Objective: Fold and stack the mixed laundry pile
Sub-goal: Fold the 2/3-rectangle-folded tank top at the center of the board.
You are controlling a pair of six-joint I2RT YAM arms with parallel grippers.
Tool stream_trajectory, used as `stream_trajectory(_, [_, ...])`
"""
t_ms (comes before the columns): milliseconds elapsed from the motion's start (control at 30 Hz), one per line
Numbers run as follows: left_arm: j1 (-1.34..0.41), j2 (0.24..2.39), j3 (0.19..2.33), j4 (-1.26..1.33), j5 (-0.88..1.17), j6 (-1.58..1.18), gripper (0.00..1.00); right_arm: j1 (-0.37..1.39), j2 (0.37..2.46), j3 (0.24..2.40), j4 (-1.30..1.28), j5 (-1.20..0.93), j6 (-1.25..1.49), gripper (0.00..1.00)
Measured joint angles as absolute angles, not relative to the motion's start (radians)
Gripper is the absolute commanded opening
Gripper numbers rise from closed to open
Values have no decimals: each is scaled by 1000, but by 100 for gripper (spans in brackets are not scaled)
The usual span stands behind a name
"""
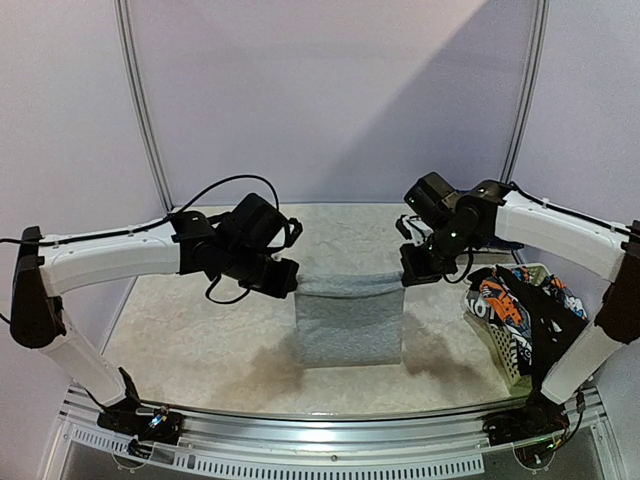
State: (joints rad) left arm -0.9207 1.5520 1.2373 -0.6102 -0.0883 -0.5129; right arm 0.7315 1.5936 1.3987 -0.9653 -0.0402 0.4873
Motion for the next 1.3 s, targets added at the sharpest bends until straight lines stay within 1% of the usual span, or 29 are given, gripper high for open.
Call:
stream_trajectory(333, [-831, 1737, 1330, -602, -65, -485, 0, 649, 1798, 1515, -945, -114, 421, 0])
stream_trajectory(467, [-796, 1809, 1369, -591, -52, -476, 0, 615, 1869, 1563, -933, -142, 402, 3])
stream_trajectory(500, [-787, 1828, 1380, -586, -46, -474, 0, 605, 1893, 1578, -930, -150, 398, 4])
stream_trajectory(567, [-769, 1864, 1404, -579, -35, -468, 3, 588, 1936, 1598, -919, -162, 391, 7])
stream_trajectory(600, [-760, 1887, 1419, -574, -31, -464, 5, 581, 1952, 1604, -913, -167, 390, 11])
stream_trajectory(633, [-751, 1909, 1434, -569, -29, -461, 7, 574, 1972, 1613, -910, -172, 386, 17])
stream_trajectory(667, [-742, 1932, 1449, -562, -27, -460, 11, 565, 1996, 1624, -905, -177, 382, 26])
stream_trajectory(733, [-726, 1972, 1473, -557, -25, -453, 23, 551, 2035, 1644, -894, -185, 375, 44])
stream_trajectory(800, [-709, 2017, 1502, -553, -28, -456, 41, 538, 2071, 1665, -884, -194, 387, 58])
stream_trajectory(833, [-700, 2038, 1515, -551, -33, -456, 53, 530, 2091, 1682, -877, -199, 377, 64])
stream_trajectory(867, [-692, 2055, 1524, -548, -38, -457, 67, 522, 2106, 1696, -867, -205, 379, 68])
stream_trajectory(900, [-686, 2064, 1525, -542, -46, -456, 77, 516, 2118, 1708, -857, -212, 382, 70])
stream_trajectory(967, [-676, 2069, 1524, -542, -78, -455, 88, 500, 2135, 1733, -833, -223, 382, 75])
stream_trajectory(1033, [-677, 2063, 1523, -534, -131, -445, 97, 488, 2137, 1742, -810, -222, 389, 80])
stream_trajectory(1067, [-680, 2056, 1518, -532, -162, -434, 99, 483, 2133, 1739, -793, -220, 388, 83])
stream_trajectory(1133, [-691, 2017, 1482, -514, -235, -405, 100, 480, 2104, 1687, -729, -212, 385, 89])
stream_trajectory(1200, [-714, 1956, 1425, -497, -303, -377, 100, 482, 2038, 1578, -665, -190, 377, 96])
stream_trajectory(1233, [-733, 1912, 1383, -480, -344, -360, 99, 486, 1996, 1515, -636, -176, 369, 98])
stream_trajectory(1300, [-787, 1823, 1301, -443, -419, -316, 98, 500, 1900, 1398, -583, -142, 350, 99])
